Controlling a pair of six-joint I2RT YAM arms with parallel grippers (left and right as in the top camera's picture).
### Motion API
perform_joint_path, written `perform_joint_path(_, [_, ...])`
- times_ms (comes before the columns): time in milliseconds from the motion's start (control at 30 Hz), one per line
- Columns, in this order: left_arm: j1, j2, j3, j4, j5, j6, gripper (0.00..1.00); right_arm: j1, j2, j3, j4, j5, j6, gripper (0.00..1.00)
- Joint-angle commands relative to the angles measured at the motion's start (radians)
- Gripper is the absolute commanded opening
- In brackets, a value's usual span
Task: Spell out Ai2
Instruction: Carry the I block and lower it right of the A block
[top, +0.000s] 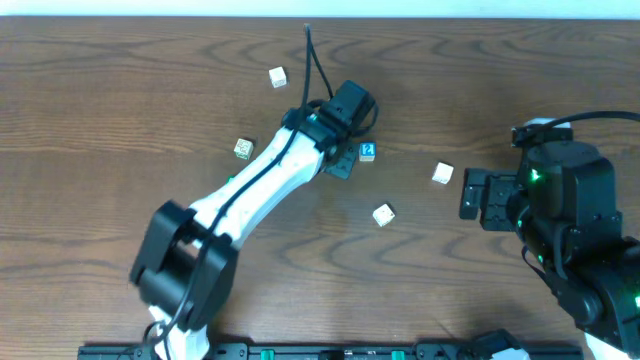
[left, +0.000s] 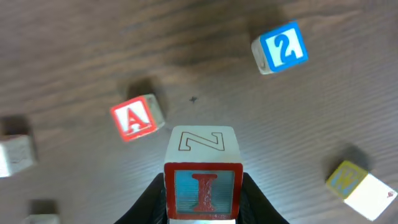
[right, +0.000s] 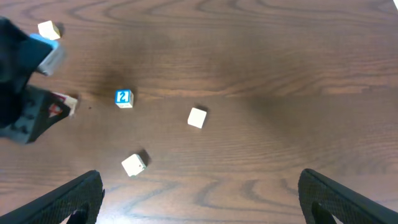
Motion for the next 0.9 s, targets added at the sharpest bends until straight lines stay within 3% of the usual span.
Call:
perform_joint_path(0, [0.037,0.062,0.069,-0.013,0.079,-0.081,0.21,-0.001,-0.005,0.01,-0.006,0.018,-0.012,0.99])
perform_joint_path(367, [0.055,0.169,0.08,0.122,0.106,-0.074,0.22,-0.001,-0.005,0.01,-0.054,0.017,0.011,0.99])
perform_joint_path(867, [0.055,0.225,0.079,0.119,0.029,-0.139,0.22,-0.001,-0.005,0.009,-0.061,0.018,0.037,0.99])
